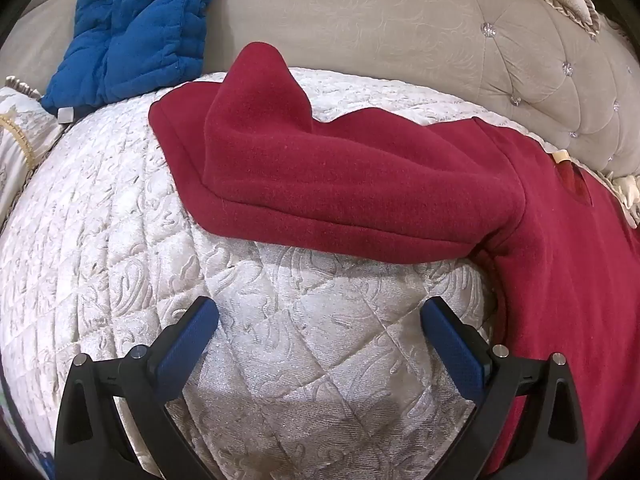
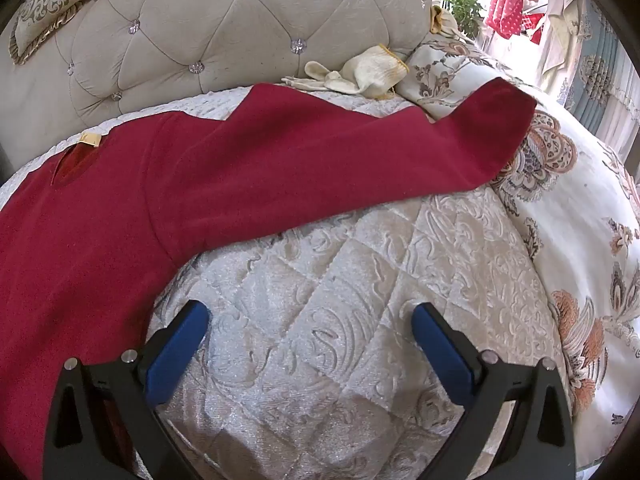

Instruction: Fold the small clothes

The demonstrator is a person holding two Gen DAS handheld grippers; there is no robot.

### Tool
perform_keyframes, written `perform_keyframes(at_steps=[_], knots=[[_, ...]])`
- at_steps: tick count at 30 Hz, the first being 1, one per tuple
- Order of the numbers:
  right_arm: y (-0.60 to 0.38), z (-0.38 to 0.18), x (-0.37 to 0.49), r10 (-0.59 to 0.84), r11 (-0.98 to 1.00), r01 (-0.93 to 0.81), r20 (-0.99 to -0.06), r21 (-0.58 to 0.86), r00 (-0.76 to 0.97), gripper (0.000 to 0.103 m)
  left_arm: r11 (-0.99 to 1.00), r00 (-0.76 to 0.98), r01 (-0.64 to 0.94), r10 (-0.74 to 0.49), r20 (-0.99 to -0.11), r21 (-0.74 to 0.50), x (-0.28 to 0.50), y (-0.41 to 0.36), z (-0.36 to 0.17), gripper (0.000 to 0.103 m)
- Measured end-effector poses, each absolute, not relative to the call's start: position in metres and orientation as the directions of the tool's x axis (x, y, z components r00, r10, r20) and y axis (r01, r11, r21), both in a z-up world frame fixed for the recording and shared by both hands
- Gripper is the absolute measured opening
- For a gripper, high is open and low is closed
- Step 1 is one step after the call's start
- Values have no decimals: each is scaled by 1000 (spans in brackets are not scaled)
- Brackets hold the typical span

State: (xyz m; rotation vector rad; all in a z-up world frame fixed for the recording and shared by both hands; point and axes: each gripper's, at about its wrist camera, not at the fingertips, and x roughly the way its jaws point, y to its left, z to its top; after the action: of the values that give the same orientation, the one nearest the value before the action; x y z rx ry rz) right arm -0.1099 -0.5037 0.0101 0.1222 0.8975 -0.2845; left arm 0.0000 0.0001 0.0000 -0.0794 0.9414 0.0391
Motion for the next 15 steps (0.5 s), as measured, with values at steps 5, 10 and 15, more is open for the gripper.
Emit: perform_keyframes(at_steps=[5, 10, 15], knots=[[-503, 10, -110, -193, 956, 295, -785, -13, 589, 103, 996, 588, -68, 0, -809, -49, 0, 0, 0, 86], [-503, 11, -110, -195, 956, 294, -787, -18, 585, 103, 997, 587, -68, 8, -810, -40, 0, 0, 0, 86], [-495, 20, -115, -196, 957, 289, -785, -23, 588, 103, 997, 587, -74, 20, -809, -29, -4, -6, 6, 86]])
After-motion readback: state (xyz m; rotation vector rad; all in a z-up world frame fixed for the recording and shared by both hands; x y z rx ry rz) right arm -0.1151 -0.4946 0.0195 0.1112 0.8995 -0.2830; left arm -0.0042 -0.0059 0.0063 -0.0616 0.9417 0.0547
